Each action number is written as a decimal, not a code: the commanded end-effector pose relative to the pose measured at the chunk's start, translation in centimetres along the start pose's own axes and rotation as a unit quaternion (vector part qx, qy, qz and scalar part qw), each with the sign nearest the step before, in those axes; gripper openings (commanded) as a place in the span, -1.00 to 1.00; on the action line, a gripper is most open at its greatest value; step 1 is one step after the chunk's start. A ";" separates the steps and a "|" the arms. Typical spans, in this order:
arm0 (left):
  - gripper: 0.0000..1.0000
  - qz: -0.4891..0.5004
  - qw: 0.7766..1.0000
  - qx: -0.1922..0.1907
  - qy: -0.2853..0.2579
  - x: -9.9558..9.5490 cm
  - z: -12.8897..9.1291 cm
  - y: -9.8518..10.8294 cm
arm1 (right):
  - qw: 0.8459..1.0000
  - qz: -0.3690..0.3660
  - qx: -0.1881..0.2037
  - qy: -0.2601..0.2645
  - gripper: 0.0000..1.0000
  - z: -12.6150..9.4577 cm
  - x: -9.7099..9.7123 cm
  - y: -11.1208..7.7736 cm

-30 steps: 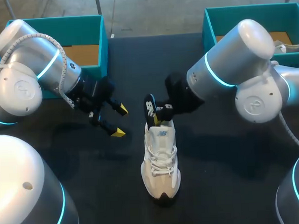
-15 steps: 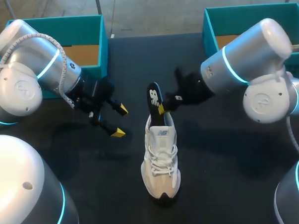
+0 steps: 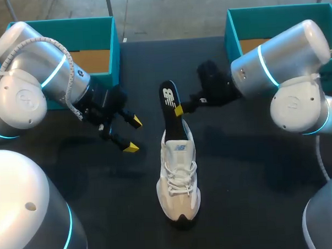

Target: Take the shoe out of the shoebox, open the shoe tongue, remove and reinsert the insole, then place the shoe into the shoebox

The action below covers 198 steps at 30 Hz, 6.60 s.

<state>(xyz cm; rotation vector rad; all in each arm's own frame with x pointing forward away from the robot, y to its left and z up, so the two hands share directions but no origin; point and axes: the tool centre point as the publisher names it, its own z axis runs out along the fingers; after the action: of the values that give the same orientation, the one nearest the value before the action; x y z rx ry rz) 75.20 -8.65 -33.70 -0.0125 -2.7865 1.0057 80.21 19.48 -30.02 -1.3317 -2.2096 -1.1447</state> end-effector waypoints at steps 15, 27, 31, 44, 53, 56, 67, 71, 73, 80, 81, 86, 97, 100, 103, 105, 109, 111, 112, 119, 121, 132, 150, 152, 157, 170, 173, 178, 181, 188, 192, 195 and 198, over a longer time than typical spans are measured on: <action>1.00 0.000 1.000 -0.001 0.000 0.0 0.0 0.0 | 1.000 0.002 0.009 0.025 -0.15 0.3 0.0 -0.8; 1.00 0.000 1.000 -0.001 0.000 0.0 0.0 0.0 | 0.999 0.027 0.028 0.001 -0.04 -0.2 0.4 -2.4; 1.00 0.000 1.000 -0.001 0.000 0.0 0.0 0.0 | 0.999 0.022 0.024 -0.005 -0.04 -0.1 0.4 -1.7; 1.00 0.000 1.000 -0.001 0.000 0.0 0.0 0.0 | 1.000 0.002 0.019 -0.016 -0.02 -0.1 0.1 0.3; 1.00 0.000 1.000 -0.001 0.000 0.0 0.0 0.0 | 0.999 0.022 0.006 -0.049 0.12 -2.1 0.7 -1.5; 1.00 0.000 1.000 -0.001 0.000 0.0 0.0 0.0 | 0.998 0.027 -0.002 -0.059 0.29 -2.6 0.7 -1.8; 1.00 0.000 1.000 -0.001 0.000 0.0 0.0 0.0 | 0.993 0.087 -0.012 -0.075 0.16 -1.9 1.3 -4.3; 1.00 0.000 1.000 -0.001 0.000 0.0 0.0 0.0 | 0.992 0.100 -0.014 -0.079 0.13 -1.4 1.4 -5.1; 1.00 0.000 1.000 -0.001 0.000 0.0 0.0 0.0 | 0.991 0.107 -0.014 -0.079 0.09 -1.3 1.5 -5.4; 1.00 0.000 1.000 -0.001 0.000 0.0 0.0 0.0 | 0.989 0.123 0.005 -0.079 -0.01 -0.6 2.0 -6.6; 1.00 0.000 1.000 -0.001 0.000 0.0 0.0 0.0 | 0.989 0.126 0.010 -0.080 -0.01 -0.6 2.0 -6.8; 1.00 0.000 1.000 -0.001 0.000 0.0 0.0 0.0 | 0.988 0.134 0.020 -0.077 -0.03 0.0 1.7 -7.3; 1.00 0.000 1.000 -0.001 0.000 0.0 0.0 0.0 | 0.986 0.144 0.040 -0.069 -0.04 1.4 2.4 -8.6; 1.00 0.000 1.000 -0.001 0.000 0.0 0.0 0.0 | 0.986 0.145 0.045 -0.069 -0.04 1.7 2.4 -8.7; 1.00 0.000 1.000 -0.001 0.000 0.0 0.0 0.0 | 0.985 0.146 0.057 -0.075 -0.05 2.0 2.1 -8.8; 1.00 0.000 1.000 -0.001 0.000 0.0 0.0 0.0 | 0.985 0.146 0.059 -0.075 -0.07 2.1 1.9 -8.8; 1.00 0.000 1.000 -0.001 0.000 0.0 0.0 0.0 | 0.984 0.146 0.064 -0.076 -0.25 2.3 1.7 -8.5; 1.00 0.000 1.000 -0.001 0.000 0.0 0.0 0.0 | 0.985 0.142 0.068 -0.076 -0.44 2.4 1.7 -8.3; 1.00 0.000 1.000 -0.001 0.000 0.0 0.0 0.0 | 0.985 0.140 0.070 -0.077 -0.68 2.4 1.7 -8.1; 1.00 0.000 1.000 -0.001 0.000 0.0 0.0 0.0 | 0.985 0.136 0.078 -0.075 -1.00 2.5 1.5 -7.9; 1.00 0.000 1.000 -0.001 0.000 0.0 0.0 0.0 | 0.986 0.132 0.074 -0.076 -1.00 2.1 1.7 -7.7; 1.00 0.000 1.000 -0.001 0.000 0.0 0.0 0.0 | 0.991 0.107 0.044 -0.059 -1.00 0.9 1.8 -6.5; 1.00 0.000 1.000 -0.001 0.000 0.0 0.0 0.0 | 0.999 0.009 0.035 0.011 -1.00 0.5 0.9 -3.3; 1.00 0.000 1.000 -0.001 0.000 0.0 0.0 0.0 | 0.999 0.000 0.036 0.014 -1.00 0.2 1.1 -2.7; 1.00 0.000 1.000 -0.001 0.000 0.0 0.0 0.0 | 0.999 -0.026 0.038 0.021 -1.00 -0.3 1.5 -1.7; 1.00 0.000 1.000 -0.001 0.000 0.0 0.0 0.0 | 0.993 -0.073 0.021 0.091 -1.00 0.4 1.1 -0.7; 1.00 0.000 1.000 -0.001 0.000 0.0 0.0 0.0 | 0.991 -0.078 0.013 0.108 -1.00 0.5 0.8 -0.6; 1.00 0.000 1.000 -0.001 0.000 0.0 0.0 0.0 | 0.988 -0.089 0.018 0.122 -1.00 1.2 0.5 -0.5; 1.00 0.000 1.000 -0.001 0.000 0.0 0.0 0.0 | 0.984 -0.116 0.029 0.133 -1.00 1.4 0.5 -0.5; 1.00 0.000 1.000 -0.001 0.000 0.0 0.0 0.0 | 0.974 -0.159 0.044 0.154 -1.00 1.9 0.3 -0.8; 1.00 0.000 1.000 -0.001 0.000 0.0 0.0 0.0 | 0.973 -0.160 0.044 0.159 -1.00 2.1 -0.3 -1.3; 1.00 0.000 1.000 -0.001 0.000 0.0 0.0 0.0 | 0.973 -0.159 0.046 0.161 -1.00 2.3 -0.7 -1.7; 1.00 0.000 1.000 -0.001 0.000 0.0 0.0 0.0 | 0.973 -0.162 0.043 0.159 -1.00 2.3 -1.0 -2.1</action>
<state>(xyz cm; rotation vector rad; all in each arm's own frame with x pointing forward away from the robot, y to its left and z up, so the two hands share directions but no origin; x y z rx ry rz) 75.20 -8.65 -33.70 -0.0126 -2.7865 1.0057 79.40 20.18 -32.34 -0.7057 -2.2502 -1.2438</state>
